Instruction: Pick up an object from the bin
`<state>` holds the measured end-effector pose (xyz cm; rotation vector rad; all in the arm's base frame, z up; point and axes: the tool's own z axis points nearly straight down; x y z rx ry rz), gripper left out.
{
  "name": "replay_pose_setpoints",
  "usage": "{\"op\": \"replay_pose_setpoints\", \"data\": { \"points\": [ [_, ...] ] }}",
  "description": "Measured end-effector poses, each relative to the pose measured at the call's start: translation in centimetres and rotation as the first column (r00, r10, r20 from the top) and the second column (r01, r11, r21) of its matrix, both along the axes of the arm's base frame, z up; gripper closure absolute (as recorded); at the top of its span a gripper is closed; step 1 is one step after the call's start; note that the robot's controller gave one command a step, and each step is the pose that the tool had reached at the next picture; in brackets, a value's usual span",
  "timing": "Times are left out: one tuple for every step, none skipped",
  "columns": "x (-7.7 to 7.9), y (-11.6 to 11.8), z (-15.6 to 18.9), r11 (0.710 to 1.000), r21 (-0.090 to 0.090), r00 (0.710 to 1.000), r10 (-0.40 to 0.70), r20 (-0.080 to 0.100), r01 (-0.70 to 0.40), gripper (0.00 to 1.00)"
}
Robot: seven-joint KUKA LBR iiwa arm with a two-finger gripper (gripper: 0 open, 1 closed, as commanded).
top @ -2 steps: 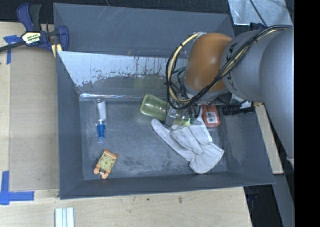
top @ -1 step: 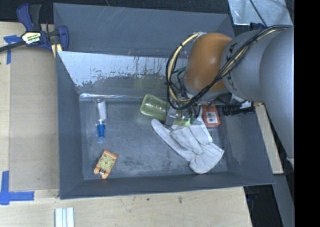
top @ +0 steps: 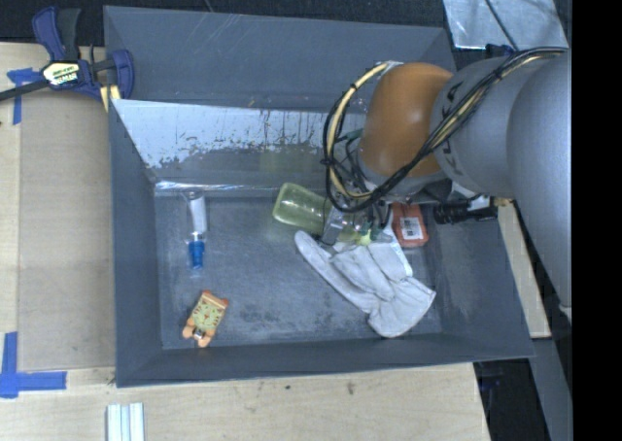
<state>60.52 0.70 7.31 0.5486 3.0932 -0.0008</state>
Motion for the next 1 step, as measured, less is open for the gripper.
{"op": "replay_pose_setpoints", "data": {
  "points": [
    [-0.04, -0.01, 1.25, 1.0, 0.001, 1.0, -0.001, -0.002, 0.001, 1.0]
  ]
}}
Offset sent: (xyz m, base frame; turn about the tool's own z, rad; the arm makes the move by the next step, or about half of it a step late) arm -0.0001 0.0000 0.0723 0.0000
